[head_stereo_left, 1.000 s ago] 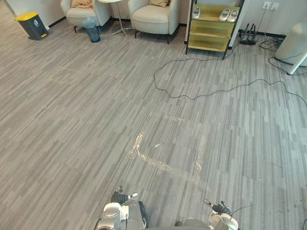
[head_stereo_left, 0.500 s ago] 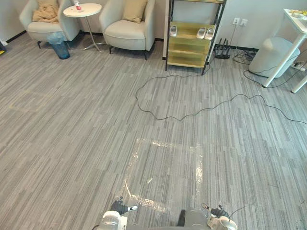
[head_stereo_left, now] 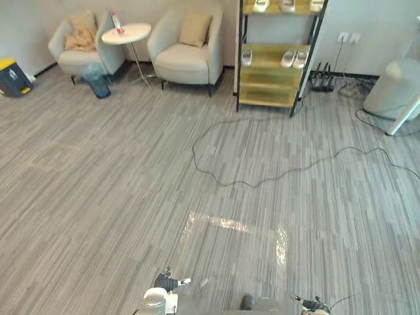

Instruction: Pick up cushions and gather them together orderly.

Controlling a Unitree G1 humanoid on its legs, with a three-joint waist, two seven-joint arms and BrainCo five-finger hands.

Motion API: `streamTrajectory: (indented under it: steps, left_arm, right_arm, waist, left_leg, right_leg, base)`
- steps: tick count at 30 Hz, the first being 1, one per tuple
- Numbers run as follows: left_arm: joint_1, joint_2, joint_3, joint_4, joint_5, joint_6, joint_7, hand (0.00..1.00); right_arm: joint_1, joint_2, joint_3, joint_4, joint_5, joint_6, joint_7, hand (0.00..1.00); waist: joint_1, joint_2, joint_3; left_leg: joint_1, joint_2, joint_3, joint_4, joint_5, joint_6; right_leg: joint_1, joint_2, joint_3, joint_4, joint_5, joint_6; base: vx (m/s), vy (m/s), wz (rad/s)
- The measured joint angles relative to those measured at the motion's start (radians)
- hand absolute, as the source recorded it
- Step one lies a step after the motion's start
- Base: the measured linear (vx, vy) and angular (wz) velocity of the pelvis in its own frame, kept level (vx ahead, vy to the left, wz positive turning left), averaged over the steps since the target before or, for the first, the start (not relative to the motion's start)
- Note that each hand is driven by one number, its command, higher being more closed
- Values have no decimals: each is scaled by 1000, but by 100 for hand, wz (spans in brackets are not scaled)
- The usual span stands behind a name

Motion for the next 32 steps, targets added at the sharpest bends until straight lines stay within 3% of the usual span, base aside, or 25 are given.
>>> streamTrajectory:
  steps: [1,2,3,4,6,9,10,12,14,16,17,18,19,20,24,29,32]
  left_arm:
    - [2,1,-13,2,-1,0,0,0]
    - [3,1,-13,1,-3,-1,0,0]
    - [-2,3,-21,6,-1,0,-1,0]
    - [-16,12,-36,16,0,0,-2,0]
    - [-27,29,-46,26,0,1,-5,0]
    - [-27,37,-66,48,3,1,-17,0]
    - [-26,39,-66,55,1,1,-17,0]
    - [-21,43,-85,55,0,1,-18,0]
    - [-18,47,-105,54,0,1,-17,0]
    - [-16,47,-105,55,0,1,-16,0]
    - [-11,47,-105,54,-1,1,-15,0]
    - [-10,57,-104,54,-2,1,-15,0]
    - [-9,57,-103,58,-2,2,-15,0]
    - [-8,37,-100,67,-3,2,-15,0]
    - [9,18,-90,73,-9,1,-14,0]
    - [8,17,-67,73,-10,2,-14,0]
    - [9,26,-62,73,-9,2,-14,0]
  right_arm:
    - [0,0,-2,3,0,0,-1,0]
    - [0,1,-2,3,-1,1,-1,0]
    - [4,13,-1,8,-1,2,0,0]
    - [8,21,-17,11,-2,4,0,0]
    - [16,21,-38,11,-6,10,0,0]
    - [14,19,-45,9,-12,10,2,0]
    - [8,24,-44,11,-14,12,4,0]
    - [-1,28,-37,11,-34,13,8,0]
    - [-1,31,-31,11,-50,17,11,0]
    - [-1,29,-21,11,-50,18,11,0]
    - [0,29,-15,11,-50,18,10,0]
    - [8,32,-15,11,-50,18,9,0]
    - [14,26,-17,14,-50,19,9,0]
    - [19,-4,-25,25,-50,20,9,0]
    - [44,-23,-51,30,-50,22,7,0]
    - [47,-19,-75,38,-50,25,4,0]
    - [50,-11,-82,53,-50,32,3,0]
  waist:
    - [13,3,-1]
    - [21,3,-2]
    - [30,-9,-12]
    - [16,-34,-10]
    - [16,-49,-8]
    - [18,-50,-11]
    - [24,-48,-12]
    - [26,-47,-12]
    - [20,-44,-13]
    - [19,-38,-16]
    - [15,-35,-21]
    - [15,-59,-31]
    - [14,-64,-35]
    - [13,-26,-55]
    - [11,-5,-69]
    - [11,-13,-72]
    - [11,-31,-77]
  left_leg:
    - [24,-44,-63,-187,129,-15]
    - [38,-51,-72,-207,164,-18]
    - [73,-82,-64,-246,165,18]
    - [67,-107,-62,-214,149,68]
    - [67,-129,-63,-174,124,94]
    - [137,-151,-55,-173,60,110]
    - [174,-154,-36,-183,44,115]
    - [219,-163,-35,-211,37,126]
    - [267,-158,-41,-230,32,134]
    - [278,-146,-48,-230,32,134]
    - [281,-136,-64,-220,32,134]
    - [279,-150,-74,-207,27,125]
    - [281,-159,-87,-203,14,105]
    - [282,-133,-102,-209,4,91]
    - [318,-106,-131,-237,9,82]
    - [323,-96,-152,-272,23,61]
    - [328,-108,-178,-276,27,56]
  right_leg:
    - [5,-2,31,-1,-8,15]
    - [6,-2,43,-2,-8,27]
    - [25,-17,66,-18,-8,51]
    - [39,-44,63,-20,-18,69]
    - [58,-66,70,-17,-22,76]
    - [68,-94,101,69,-39,103]
    - [25,-112,120,199,-54,127]
    - [-47,-140,121,380,-53,138]
    - [-99,-162,83,493,-107,123]
    - [-117,-159,55,481,-127,115]
    - [-132,-150,31,403,-128,110]
    - [-135,-144,27,243,-27,87]
    - [-133,-147,26,216,-29,90]
    - [-103,-118,18,174,-22,80]
    - [-23,-75,-4,76,-10,67]
    - [-12,-53,-9,12,24,67]
    - [19,-56,-19,-31,46,79]
  base:
    - [350,161,-62]
    - [388,168,-52]
    - [516,172,-16]
    - [437,130,-3]
    - [394,120,10]
    - [374,139,-16]
    - [196,85,-28]
    - [235,63,-16]
    - [227,-5,5]
    - [131,-57,7]
    - [140,-118,21]
    - [166,-179,26]
    - [189,-180,16]
    - [175,-142,5]
    - [123,-105,0]
    - [33,-29,1]
    - [6,21,13]
